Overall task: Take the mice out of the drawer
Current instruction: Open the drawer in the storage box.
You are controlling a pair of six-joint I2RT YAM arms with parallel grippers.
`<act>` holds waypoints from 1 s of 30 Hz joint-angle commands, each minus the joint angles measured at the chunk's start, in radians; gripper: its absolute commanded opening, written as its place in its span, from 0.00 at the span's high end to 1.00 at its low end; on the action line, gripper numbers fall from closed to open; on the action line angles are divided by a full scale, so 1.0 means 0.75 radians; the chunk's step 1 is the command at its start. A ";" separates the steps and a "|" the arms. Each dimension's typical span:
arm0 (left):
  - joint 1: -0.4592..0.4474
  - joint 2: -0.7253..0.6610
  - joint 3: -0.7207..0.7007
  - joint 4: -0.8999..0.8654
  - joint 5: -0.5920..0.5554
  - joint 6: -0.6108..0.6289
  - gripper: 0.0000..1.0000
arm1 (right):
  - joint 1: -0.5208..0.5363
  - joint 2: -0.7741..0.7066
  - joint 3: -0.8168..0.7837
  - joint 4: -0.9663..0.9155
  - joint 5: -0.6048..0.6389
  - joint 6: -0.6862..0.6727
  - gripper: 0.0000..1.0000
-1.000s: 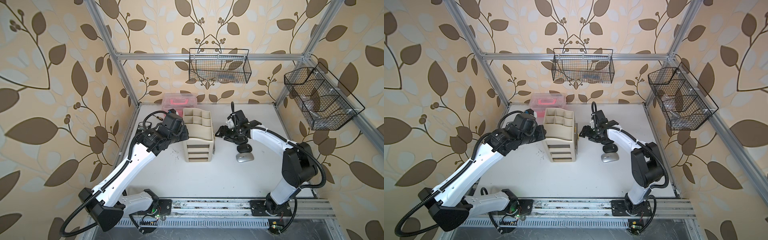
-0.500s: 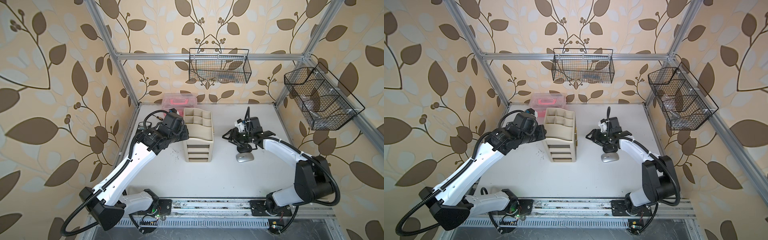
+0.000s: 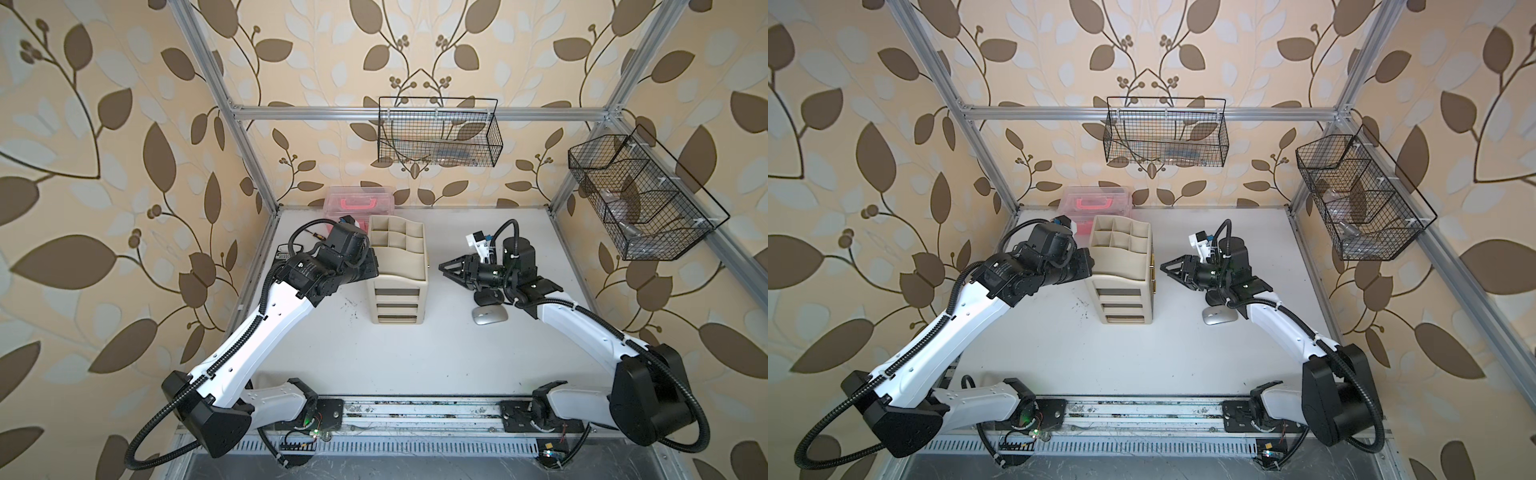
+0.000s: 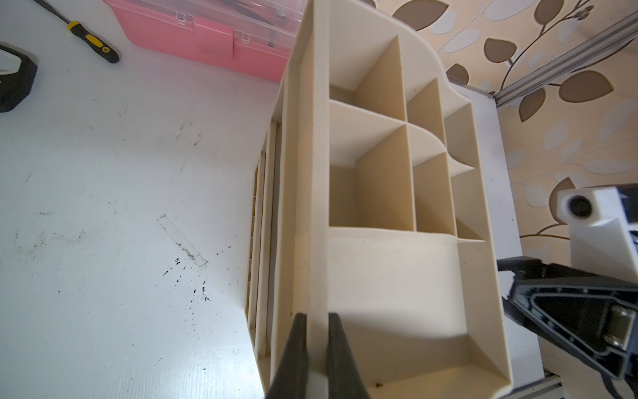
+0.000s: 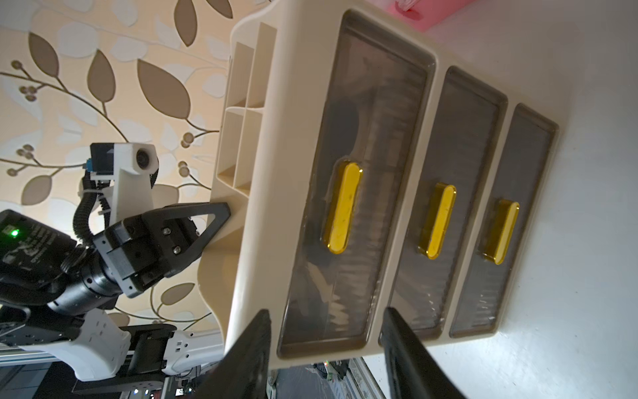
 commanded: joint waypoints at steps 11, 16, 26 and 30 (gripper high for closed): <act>0.002 0.049 0.090 -0.010 0.066 -0.018 1.00 | 0.073 0.220 -0.001 0.447 -0.057 0.303 0.56; 0.003 0.056 0.098 -0.008 0.079 -0.017 1.00 | 0.069 0.256 0.012 0.524 -0.061 0.359 0.64; 0.002 0.088 0.178 -0.099 -0.054 -0.023 1.00 | 0.024 0.254 -0.004 0.515 -0.053 0.375 0.84; 0.002 0.091 0.202 -0.134 -0.124 -0.027 1.00 | -0.007 0.212 -0.017 0.480 -0.066 0.356 0.87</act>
